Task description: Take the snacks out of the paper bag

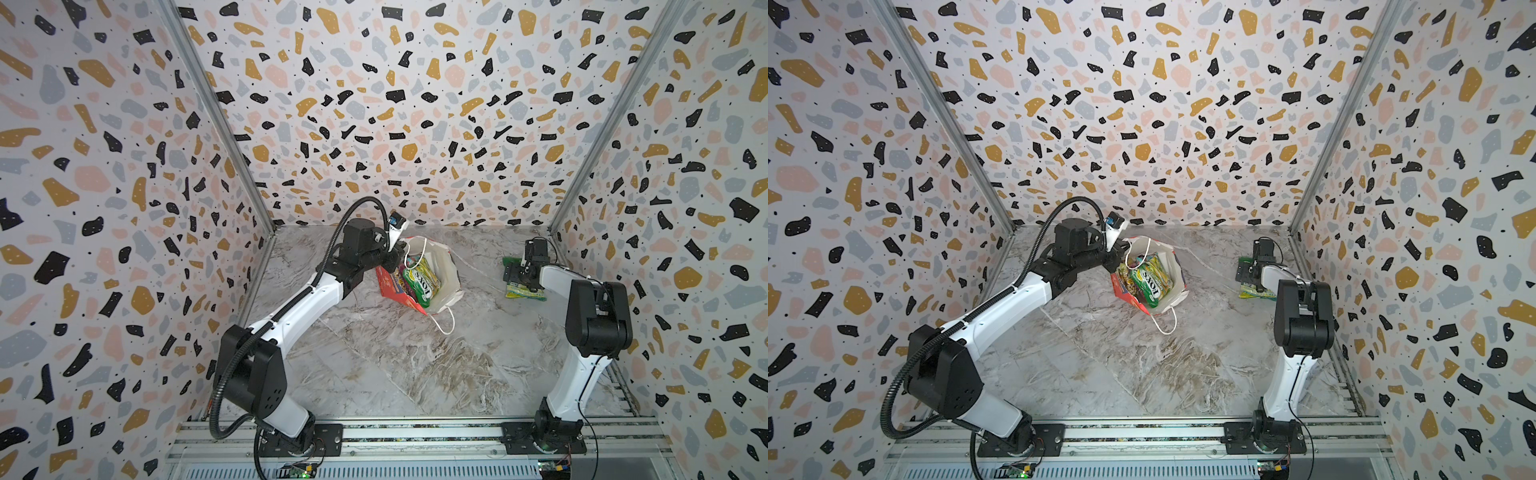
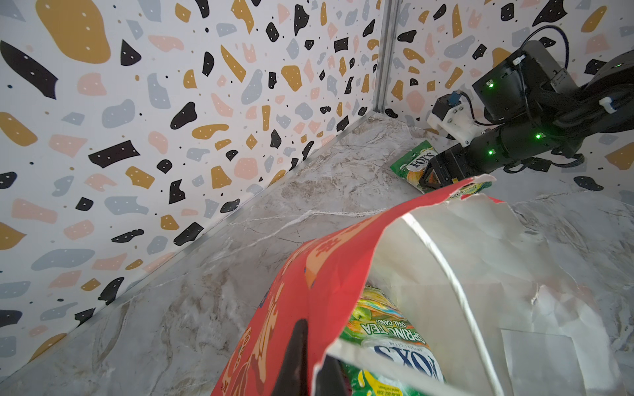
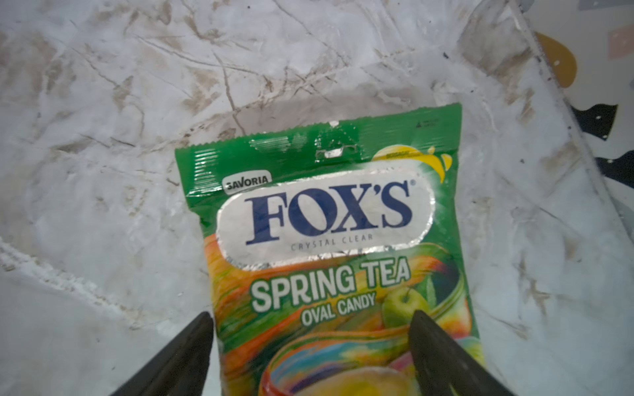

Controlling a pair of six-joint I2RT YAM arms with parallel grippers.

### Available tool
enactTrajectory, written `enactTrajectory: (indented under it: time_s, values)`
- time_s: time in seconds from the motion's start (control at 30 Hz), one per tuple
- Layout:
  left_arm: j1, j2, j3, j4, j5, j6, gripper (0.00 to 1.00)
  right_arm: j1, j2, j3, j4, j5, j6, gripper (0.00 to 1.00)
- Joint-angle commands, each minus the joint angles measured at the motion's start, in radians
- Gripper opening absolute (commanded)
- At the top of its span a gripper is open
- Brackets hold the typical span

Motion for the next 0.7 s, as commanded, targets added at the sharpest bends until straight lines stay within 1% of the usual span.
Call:
enactTrajectory:
  time_s: [0.0, 0.23, 0.4, 0.53, 0.6, 0.63, 0.67]
  values:
    - [0.005, -0.018, 0.005, 0.064, 0.006, 0.010, 0.00, -0.005, 0.005, 0.028, -0.033, 0.046, -0.020, 0.87]
    - [0.005, -0.021, 0.006, 0.056, 0.003, 0.013, 0.00, -0.017, 0.040, 0.051, -0.023, 0.065, -0.073, 0.84]
    - [0.005, -0.030, 0.009, 0.045, 0.006, 0.014, 0.00, -0.014, 0.032, 0.059, -0.028, 0.040, -0.128, 0.83]
    - [0.005, -0.036, 0.006, 0.044, -0.003, 0.021, 0.00, -0.011, 0.019, 0.041, -0.003, 0.021, -0.188, 0.79]
    - [0.005, -0.041, 0.005, 0.045, 0.000, 0.020, 0.00, -0.005, 0.023, 0.041, 0.003, -0.005, -0.217, 0.74]
    - [0.005, -0.043, 0.003, 0.045, 0.002, 0.018, 0.00, 0.000, 0.024, 0.040, 0.003, -0.022, -0.237, 0.72]
    - [0.005, -0.045, 0.001, 0.046, 0.001, 0.019, 0.00, 0.009, 0.027, 0.045, 0.001, -0.015, -0.249, 0.71]
